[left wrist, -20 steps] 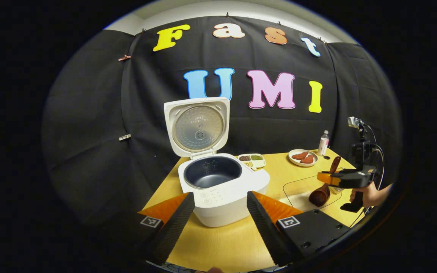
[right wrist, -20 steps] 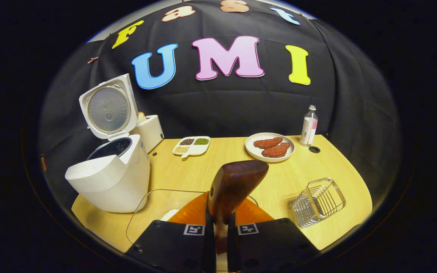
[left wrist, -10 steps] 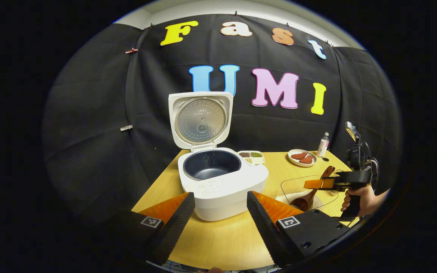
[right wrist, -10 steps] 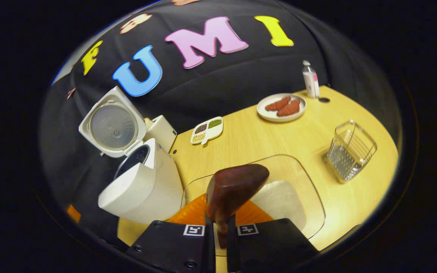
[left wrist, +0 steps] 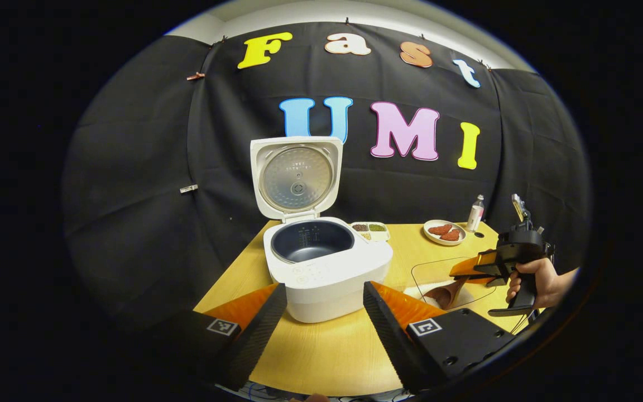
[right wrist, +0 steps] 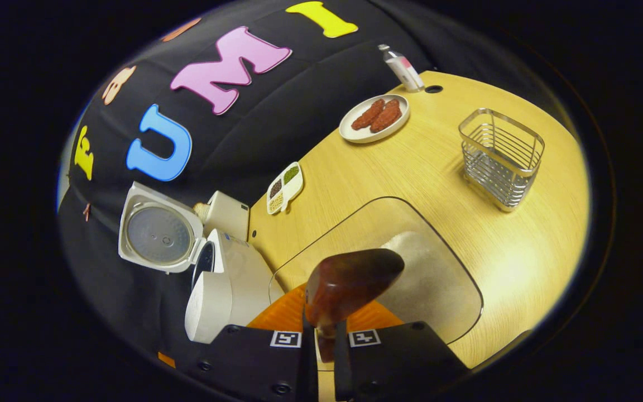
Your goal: Close the left gripper, press the button to open the rice cooker; take a wooden spoon from the chopstick holder with the right hand, scoop a spoonful of rice and pour it into the rice cooker, then put the wooden spoon back into the chopstick holder.
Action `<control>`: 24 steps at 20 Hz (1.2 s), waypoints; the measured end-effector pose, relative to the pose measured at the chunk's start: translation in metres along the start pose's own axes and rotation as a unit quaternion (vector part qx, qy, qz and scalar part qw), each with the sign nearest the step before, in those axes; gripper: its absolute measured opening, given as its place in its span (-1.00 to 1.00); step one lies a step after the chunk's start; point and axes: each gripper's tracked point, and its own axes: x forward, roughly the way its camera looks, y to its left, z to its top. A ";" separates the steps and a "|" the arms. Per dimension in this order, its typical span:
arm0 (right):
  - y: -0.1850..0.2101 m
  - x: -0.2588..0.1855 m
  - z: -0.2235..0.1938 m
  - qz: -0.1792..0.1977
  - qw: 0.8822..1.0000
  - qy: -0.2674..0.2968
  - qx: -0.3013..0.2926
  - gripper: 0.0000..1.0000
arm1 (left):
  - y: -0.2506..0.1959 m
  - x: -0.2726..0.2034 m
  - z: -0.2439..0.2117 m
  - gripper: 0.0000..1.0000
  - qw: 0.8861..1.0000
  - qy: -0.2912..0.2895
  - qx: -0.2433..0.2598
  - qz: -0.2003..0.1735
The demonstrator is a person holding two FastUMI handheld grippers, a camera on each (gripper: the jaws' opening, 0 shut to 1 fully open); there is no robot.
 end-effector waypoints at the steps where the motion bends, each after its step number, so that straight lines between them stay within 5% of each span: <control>1: -0.002 -0.002 0.005 0.001 1.000 -0.003 0.005 -0.68 | -0.002 0.000 0.000 0.91 1.000 0.000 0.000 -0.002; 14: -0.008 -0.040 0.087 0.007 0.992 -0.049 0.117 -0.68 | -0.019 -0.006 -0.001 0.90 1.000 -0.007 0.000 -0.021; 24: 0.092 -0.054 0.110 0.082 0.988 -0.048 0.125 -0.68 | 0.008 -0.016 -0.012 0.91 1.000 -0.008 -0.028 -0.004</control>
